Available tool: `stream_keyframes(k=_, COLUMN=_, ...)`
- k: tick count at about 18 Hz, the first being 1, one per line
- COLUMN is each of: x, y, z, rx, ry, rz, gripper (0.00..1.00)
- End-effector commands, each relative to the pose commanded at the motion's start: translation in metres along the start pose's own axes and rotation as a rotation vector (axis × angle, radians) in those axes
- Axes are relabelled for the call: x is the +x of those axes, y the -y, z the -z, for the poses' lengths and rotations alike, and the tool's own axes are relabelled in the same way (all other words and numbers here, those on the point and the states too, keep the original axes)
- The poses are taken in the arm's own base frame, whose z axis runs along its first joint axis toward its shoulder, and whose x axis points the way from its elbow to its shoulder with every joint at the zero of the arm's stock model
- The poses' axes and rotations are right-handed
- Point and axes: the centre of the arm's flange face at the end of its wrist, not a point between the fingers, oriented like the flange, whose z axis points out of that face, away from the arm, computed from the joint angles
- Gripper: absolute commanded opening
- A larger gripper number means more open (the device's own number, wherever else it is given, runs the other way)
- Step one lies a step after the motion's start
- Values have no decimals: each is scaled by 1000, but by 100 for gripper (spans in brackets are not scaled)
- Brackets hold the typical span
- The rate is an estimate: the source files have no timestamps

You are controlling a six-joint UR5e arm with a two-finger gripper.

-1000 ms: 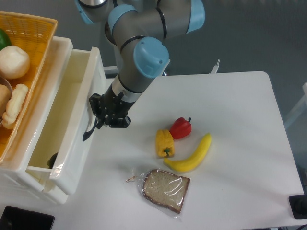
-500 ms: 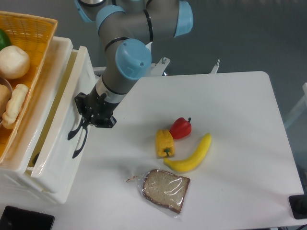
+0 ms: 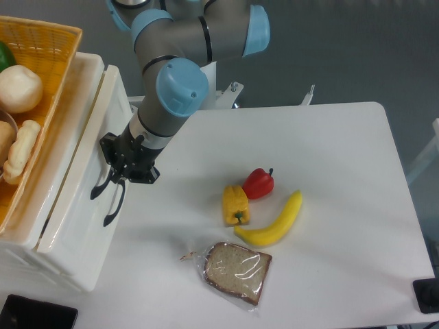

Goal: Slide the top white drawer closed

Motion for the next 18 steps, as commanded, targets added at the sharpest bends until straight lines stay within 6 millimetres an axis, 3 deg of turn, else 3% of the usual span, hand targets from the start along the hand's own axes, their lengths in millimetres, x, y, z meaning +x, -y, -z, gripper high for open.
stream_keyframes(k=7, x=-7, y=2, z=7, rx=11, ry=15, rz=-4, gripper=4)
stream_keyframes(k=10, x=-44, y=-11, z=28, rx=36, ry=49, rz=48, gripper=14)
stream_keyframes(k=12, x=-76, y=-21, z=49, rx=49, ry=99, rz=87, gripper=41)
stream_keyframes(k=13, x=-96, y=-30, z=59, rx=46, ry=135, rz=100, gripper=61)
stream_keyframes(k=14, x=-114, y=-36, z=67, rx=40, ry=172, rz=95, gripper=88)
stream_keyframes(k=15, x=-132, y=-42, z=75, rx=37, ry=202, rz=99, gripper=100)
stream_keyframes(k=18, x=-185, y=-69, z=82, rx=6, ry=265, rz=127, gripper=100)
